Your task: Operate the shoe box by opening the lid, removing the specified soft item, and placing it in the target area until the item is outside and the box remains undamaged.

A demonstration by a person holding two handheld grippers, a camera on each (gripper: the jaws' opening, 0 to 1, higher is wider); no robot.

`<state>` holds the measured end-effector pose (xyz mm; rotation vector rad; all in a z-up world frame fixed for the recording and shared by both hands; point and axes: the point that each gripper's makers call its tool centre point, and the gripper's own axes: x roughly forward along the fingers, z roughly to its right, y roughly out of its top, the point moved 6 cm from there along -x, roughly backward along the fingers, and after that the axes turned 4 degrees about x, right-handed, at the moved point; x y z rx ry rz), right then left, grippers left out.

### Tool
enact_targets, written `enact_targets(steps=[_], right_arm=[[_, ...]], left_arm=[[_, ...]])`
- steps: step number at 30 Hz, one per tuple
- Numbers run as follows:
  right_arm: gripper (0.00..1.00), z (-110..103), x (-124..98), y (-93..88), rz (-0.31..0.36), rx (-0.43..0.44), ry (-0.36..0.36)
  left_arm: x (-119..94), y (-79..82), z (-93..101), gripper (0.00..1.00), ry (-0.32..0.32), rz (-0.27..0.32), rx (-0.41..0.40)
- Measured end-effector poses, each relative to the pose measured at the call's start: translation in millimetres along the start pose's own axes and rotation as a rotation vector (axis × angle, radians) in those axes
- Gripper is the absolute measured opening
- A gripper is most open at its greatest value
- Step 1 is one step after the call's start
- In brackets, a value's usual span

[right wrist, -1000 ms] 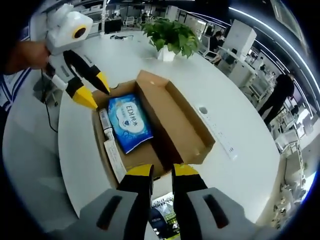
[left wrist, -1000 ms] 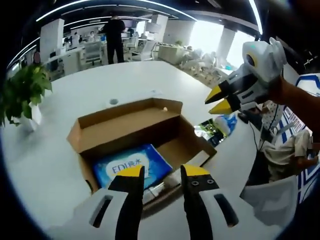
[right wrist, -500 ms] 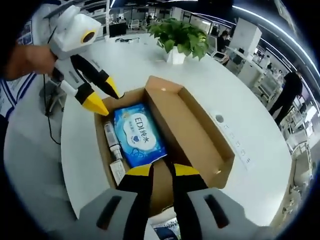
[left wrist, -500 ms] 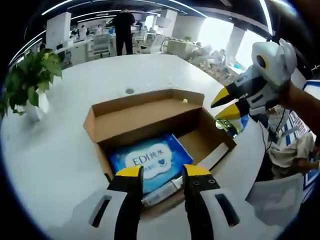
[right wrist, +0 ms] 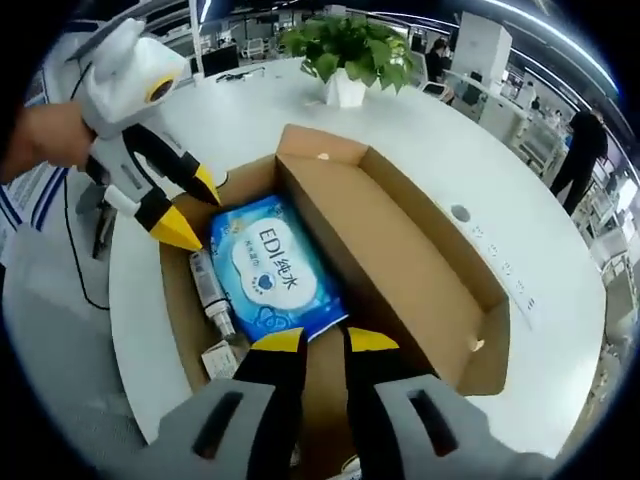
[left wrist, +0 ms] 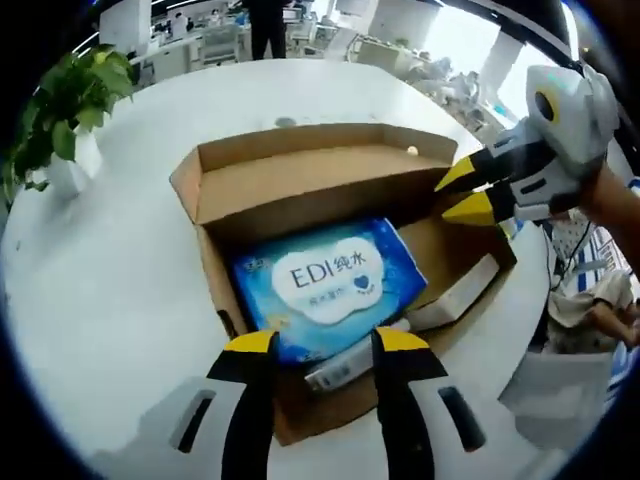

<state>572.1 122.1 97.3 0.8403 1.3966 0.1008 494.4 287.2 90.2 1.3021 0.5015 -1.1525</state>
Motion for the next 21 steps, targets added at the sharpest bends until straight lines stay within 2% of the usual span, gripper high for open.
enact_targets(steps=[2,5,7,11,15,17,21], right_arm=[[0.13,4.0,7.6,-1.8,-0.002,0.066,0.006],[0.13,7.3,15.1,-3.3,0.004,0.098,0.014],[0.13,7.9,20.0,-4.7,0.003,0.107,0.019],[0.13,6.5,26.9,-5.0,0.008,0.118,0.034],[0.13,8.9,34.0,-11.7,-0.006,0.128,0.040],[0.12,12.6,38.4,-19.2,-0.032,0.172,0.046],[0.12,16.1,47.2,-25.3,-0.017,0.268,0.086]], left_arm=[[-2.8,-0.2,-0.2,0.39,-0.039,0.017,-0.092],[-4.9,-4.2,-2.6,0.36,-0.042,0.000,-0.110],[-4.5,-4.7,-1.1,0.35,-0.019,-0.021,-0.084],[-2.5,-2.9,8.6,0.47,0.017,-0.014,-0.096],[6.7,-3.7,12.3,0.51,0.062,-0.013,-0.061],[11.4,-3.9,14.4,0.53,0.071,-0.019,-0.054],[17.4,-6.1,16.1,0.58,0.084,-0.020,-0.054]])
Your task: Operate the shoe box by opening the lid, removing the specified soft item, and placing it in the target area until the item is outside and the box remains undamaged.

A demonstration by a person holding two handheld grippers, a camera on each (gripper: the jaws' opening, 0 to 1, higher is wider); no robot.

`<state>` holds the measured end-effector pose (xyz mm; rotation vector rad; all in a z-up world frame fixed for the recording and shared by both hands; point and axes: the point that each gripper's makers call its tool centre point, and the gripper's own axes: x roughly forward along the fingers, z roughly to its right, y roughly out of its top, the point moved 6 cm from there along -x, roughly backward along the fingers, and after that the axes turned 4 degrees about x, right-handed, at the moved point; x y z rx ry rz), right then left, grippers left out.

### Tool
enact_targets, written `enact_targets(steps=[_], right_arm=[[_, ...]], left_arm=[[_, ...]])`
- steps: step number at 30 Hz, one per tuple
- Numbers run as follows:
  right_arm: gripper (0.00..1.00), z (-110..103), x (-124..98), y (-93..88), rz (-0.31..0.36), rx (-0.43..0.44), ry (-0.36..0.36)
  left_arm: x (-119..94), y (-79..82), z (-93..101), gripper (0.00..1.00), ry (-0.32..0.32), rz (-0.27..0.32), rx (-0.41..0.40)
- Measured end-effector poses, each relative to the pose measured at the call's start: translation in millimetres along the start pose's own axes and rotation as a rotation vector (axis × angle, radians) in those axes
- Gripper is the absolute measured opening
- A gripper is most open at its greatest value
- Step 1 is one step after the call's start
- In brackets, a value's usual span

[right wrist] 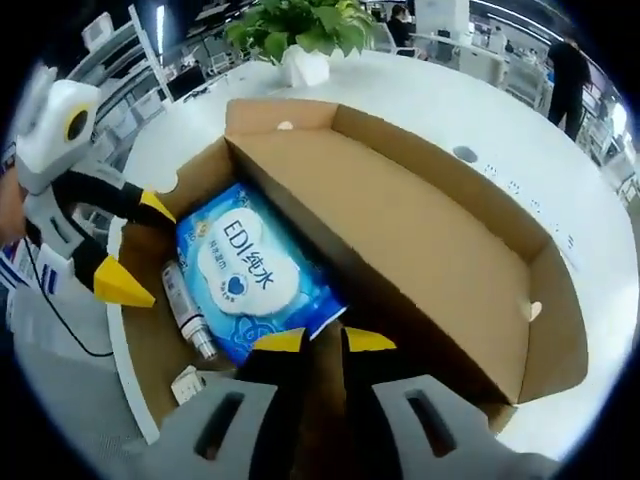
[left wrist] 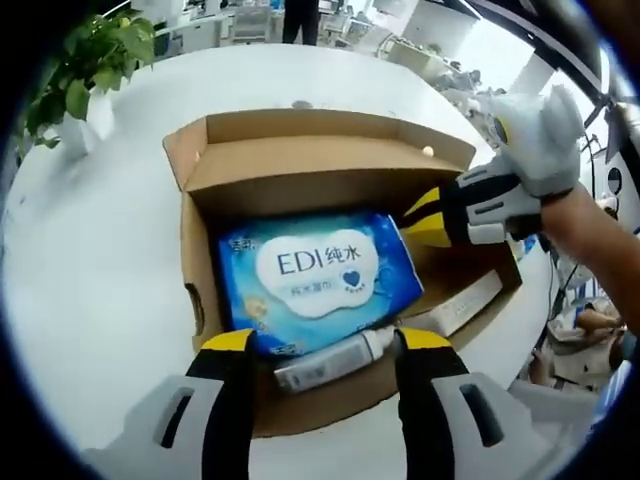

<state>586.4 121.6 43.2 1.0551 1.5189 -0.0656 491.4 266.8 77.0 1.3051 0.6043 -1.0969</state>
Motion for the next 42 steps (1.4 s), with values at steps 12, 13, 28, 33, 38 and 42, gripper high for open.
enact_targets(steps=[12,13,28,33,38,42], right_arm=[[0.10,-6.5,8.8,-0.6,-0.046,0.104,0.041],[0.11,-7.4,8.1,-1.9,-0.054,0.155,0.052],[0.10,-13.1,21.6,-9.1,-0.079,0.219,0.082],[0.01,-16.2,22.1,-1.7,-0.064,0.245,0.109],[0.00,-14.0,17.8,-1.6,-0.042,0.201,0.086],[0.00,-4.4,7.8,-1.1,-0.026,0.200,0.062]], left_arm=[[6.1,-7.5,-5.1,0.54,-0.014,-0.002,-0.033],[6.2,-7.4,-5.4,0.54,-0.015,0.001,-0.037],[4.8,-8.0,-6.5,0.52,-0.038,0.014,-0.050],[5.3,-8.2,-4.9,0.51,-0.044,0.020,-0.048],[2.7,-7.4,-3.2,0.51,-0.047,0.030,-0.045],[0.8,-8.2,-3.9,0.51,-0.045,0.039,-0.049]])
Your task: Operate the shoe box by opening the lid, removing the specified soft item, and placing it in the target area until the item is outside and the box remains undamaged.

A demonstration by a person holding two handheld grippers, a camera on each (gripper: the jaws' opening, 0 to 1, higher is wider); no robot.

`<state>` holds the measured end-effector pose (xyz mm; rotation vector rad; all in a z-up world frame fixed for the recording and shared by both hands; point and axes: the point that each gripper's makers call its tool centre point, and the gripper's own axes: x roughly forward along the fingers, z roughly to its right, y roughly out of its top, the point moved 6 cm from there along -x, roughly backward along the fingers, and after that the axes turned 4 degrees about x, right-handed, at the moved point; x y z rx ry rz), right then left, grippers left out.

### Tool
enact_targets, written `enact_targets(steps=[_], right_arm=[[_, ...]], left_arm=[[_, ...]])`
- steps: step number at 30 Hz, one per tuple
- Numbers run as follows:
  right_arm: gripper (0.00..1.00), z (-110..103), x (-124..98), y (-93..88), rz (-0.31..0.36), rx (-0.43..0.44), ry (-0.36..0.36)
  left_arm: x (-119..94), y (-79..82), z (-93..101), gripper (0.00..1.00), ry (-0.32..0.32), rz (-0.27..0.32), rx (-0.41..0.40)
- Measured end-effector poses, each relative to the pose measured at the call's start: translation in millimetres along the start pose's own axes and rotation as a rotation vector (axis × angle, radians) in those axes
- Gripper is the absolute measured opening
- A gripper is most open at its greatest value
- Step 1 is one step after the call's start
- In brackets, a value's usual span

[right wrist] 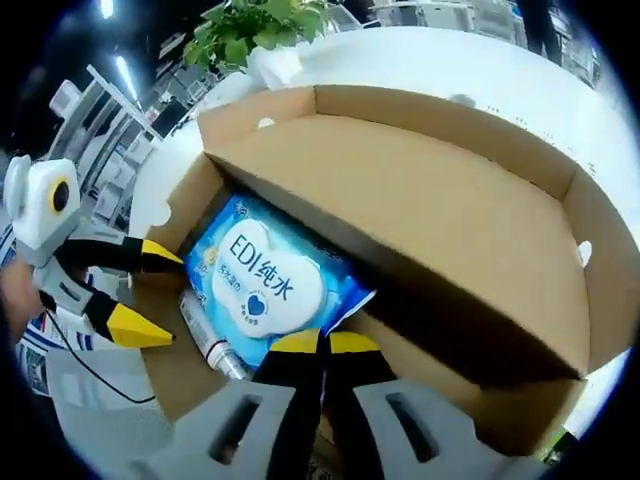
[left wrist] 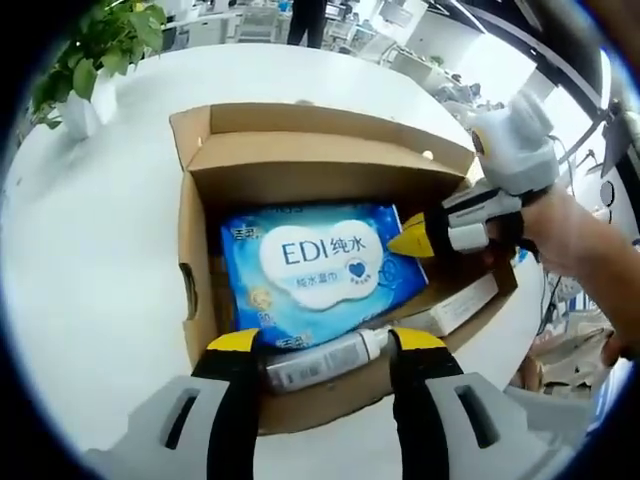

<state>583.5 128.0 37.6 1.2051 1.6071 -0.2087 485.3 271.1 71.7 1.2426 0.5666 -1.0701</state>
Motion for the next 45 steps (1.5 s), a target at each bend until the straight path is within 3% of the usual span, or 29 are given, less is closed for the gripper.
enact_targets(steps=[7,12,14,15,16,20,22,24,27,29,32,38,45], right_arm=[[0.00,16.0,-13.5,-5.3,0.002,-0.003,-0.042],[0.00,19.2,-15.4,-9.5,0.013,0.020,-0.045],[0.00,19.0,-16.4,-10.8,0.016,0.020,-0.047],[0.00,19.4,-16.7,-11.1,0.017,0.022,-0.048],[0.00,19.2,-17.2,-11.5,0.018,0.022,-0.049],[0.00,18.5,-17.7,-11.9,0.024,0.022,-0.050],[0.00,18.3,-17.9,-12.0,0.026,0.025,-0.048],[0.00,16.9,-18.9,-12.8,0.027,0.026,-0.047],[0.00,15.6,-20.4,-13.9,0.029,0.026,-0.044],[0.00,15.0,-21.3,-14.8,0.030,0.023,-0.046],[0.00,14.5,-22.9,-15.6,0.035,0.028,-0.047],[0.00,11.6,-25.9,-17.4,0.049,0.029,-0.048],[0.00,7.7,-32.7,-15.5,0.072,0.015,-0.042]], left_arm=[[4.5,1.1,1.9,0.51,0.007,-0.001,0.004],[19.9,5.4,-2.8,0.49,0.018,-0.035,-0.001],[24.3,15.0,-3.8,0.39,0.009,-0.013,0.000],[27.5,17.2,-3.4,0.35,-0.010,-0.005,-0.037],[30.9,16.9,-6.2,0.29,-0.004,-0.027,-0.028],[38.8,8.4,-7.3,0.33,0.048,-0.127,0.019],[43.1,8.2,-5.2,0.38,0.081,-0.132,0.073],[49.2,3.9,-2.8,0.39,0.083,-0.144,0.074],[52.9,1.7,-2.0,0.30,0.037,-0.122,0.030],[53.4,3.4,-3.6,0.26,0.020,-0.073,0.063],[49.8,7.0,-7.8,0.11,-0.027,-0.001,-0.049],[48.3,5.7,-9.8,0.04,-0.043,-0.009,-0.063],[40.6,8.1,-5.8,0.01,-0.031,0.009,-0.020]])
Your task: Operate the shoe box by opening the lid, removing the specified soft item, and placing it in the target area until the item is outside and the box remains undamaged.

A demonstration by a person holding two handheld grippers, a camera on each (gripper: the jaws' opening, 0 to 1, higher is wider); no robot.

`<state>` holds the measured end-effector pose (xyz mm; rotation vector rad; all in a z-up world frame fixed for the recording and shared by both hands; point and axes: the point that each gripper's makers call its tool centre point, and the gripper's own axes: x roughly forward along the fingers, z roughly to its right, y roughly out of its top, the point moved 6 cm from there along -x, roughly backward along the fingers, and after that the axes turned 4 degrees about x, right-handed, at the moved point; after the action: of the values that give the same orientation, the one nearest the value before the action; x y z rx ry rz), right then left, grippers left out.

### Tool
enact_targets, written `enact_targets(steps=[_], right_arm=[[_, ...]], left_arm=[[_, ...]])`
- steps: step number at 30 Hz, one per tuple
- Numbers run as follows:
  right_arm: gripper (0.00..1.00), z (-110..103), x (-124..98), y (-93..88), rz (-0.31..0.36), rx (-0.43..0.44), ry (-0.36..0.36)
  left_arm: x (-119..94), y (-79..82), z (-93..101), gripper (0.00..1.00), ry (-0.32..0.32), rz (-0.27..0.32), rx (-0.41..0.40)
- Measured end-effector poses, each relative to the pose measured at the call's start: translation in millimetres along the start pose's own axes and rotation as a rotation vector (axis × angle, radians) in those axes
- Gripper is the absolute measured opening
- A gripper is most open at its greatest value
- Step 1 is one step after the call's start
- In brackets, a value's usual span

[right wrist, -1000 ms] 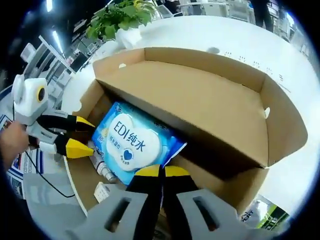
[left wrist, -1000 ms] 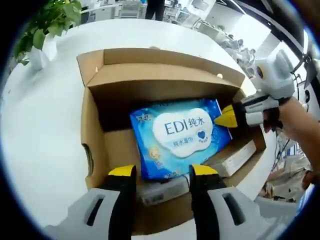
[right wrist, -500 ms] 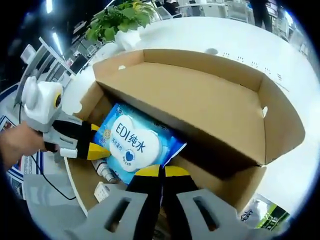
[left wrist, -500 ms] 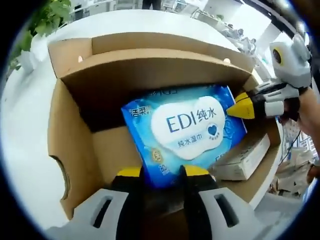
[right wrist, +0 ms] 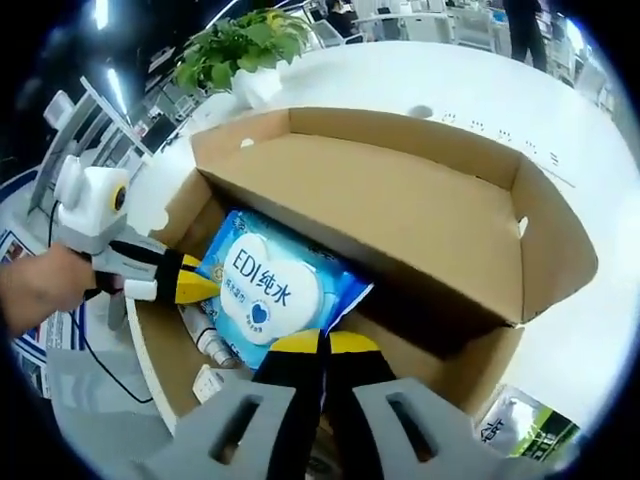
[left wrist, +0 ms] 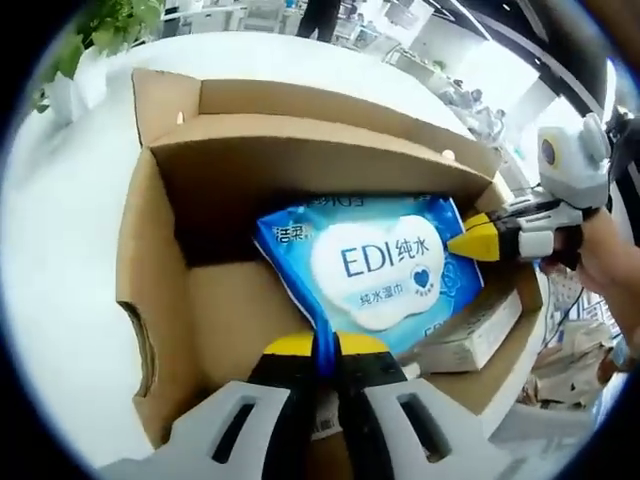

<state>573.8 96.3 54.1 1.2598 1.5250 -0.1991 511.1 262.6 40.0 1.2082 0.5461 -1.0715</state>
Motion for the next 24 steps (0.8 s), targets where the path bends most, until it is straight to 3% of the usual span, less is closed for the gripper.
enact_targets(steps=[8,24], right_arm=[[0.00,-7.2,-15.8,9.3,0.033,0.001,0.007],[0.00,-30.2,-68.1,21.6,0.082,-0.016,-0.016]], left_arm=[[-23.5,11.8,6.0,0.02,0.003,0.036,0.022],[-70.9,27.4,31.4,0.02,-0.058,0.124,0.019]])
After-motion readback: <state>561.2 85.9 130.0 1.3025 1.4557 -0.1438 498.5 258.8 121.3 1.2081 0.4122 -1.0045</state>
